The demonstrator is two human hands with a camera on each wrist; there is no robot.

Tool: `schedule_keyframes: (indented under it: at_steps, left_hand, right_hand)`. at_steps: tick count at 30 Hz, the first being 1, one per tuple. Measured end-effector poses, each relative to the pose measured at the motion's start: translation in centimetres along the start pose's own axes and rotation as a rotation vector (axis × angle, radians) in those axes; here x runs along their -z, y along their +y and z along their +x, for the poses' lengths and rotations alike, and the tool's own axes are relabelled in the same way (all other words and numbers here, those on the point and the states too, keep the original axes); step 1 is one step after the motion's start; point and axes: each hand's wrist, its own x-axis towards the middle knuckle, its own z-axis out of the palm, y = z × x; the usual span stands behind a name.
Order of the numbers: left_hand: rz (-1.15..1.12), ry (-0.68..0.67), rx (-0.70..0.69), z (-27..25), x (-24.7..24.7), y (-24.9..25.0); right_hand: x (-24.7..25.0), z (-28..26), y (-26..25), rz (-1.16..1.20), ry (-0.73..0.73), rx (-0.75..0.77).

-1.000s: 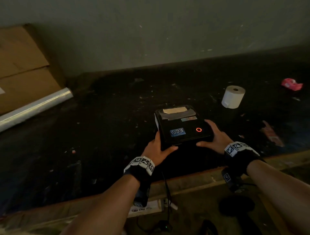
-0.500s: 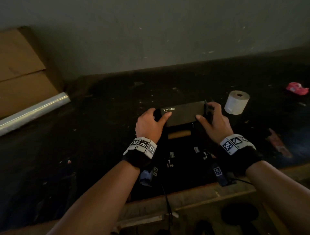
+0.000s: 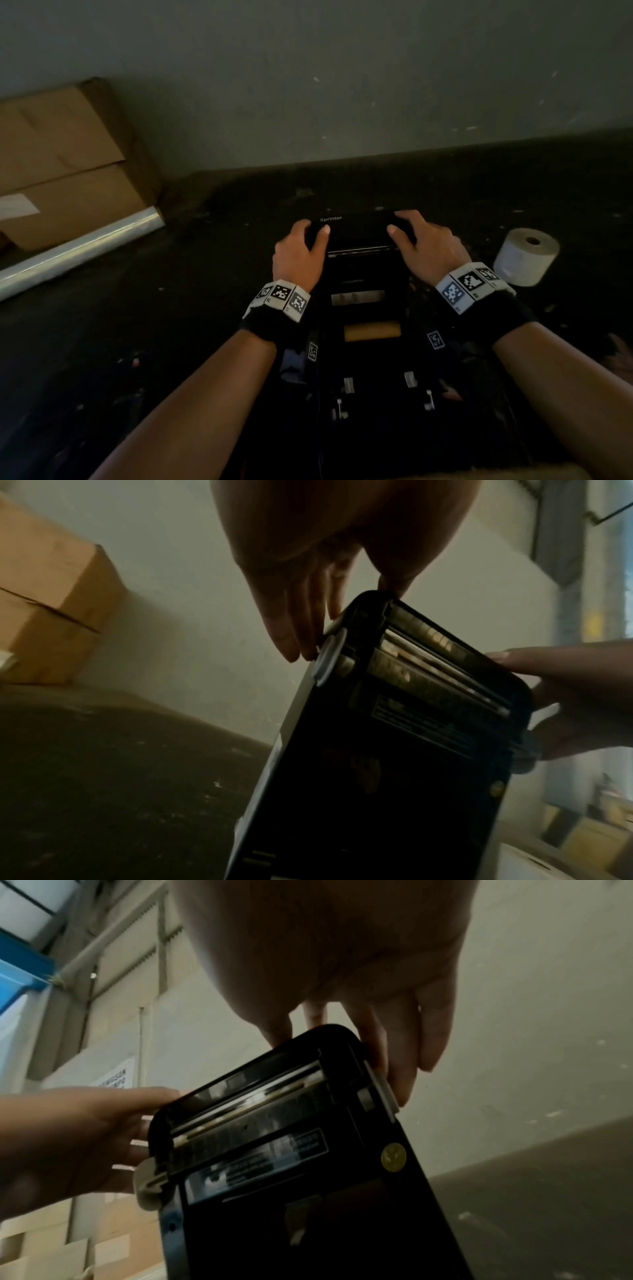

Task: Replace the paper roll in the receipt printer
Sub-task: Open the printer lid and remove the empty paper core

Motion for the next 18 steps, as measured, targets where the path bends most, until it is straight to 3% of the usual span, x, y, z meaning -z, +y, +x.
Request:
schedule_keyframes:
  at_steps: [10,16,18]
  left_hand:
    - [-0.014,-0.147,0.148,2.5,0.0,0.3]
    - [-0.034,-0.296,0.172,0.1,0.4,-0.7]
    - [0.04,-0.364,0.161,-1.7,0.1,-2.2]
  right_hand:
    - [0.8,2.8,0.3,0.035,-0.104,0.028]
    - [0.6,1.4,2.2,0.102,-0.072,0.034]
    - [0.2,0.1,3.8,0.177,-0.074,-0.047]
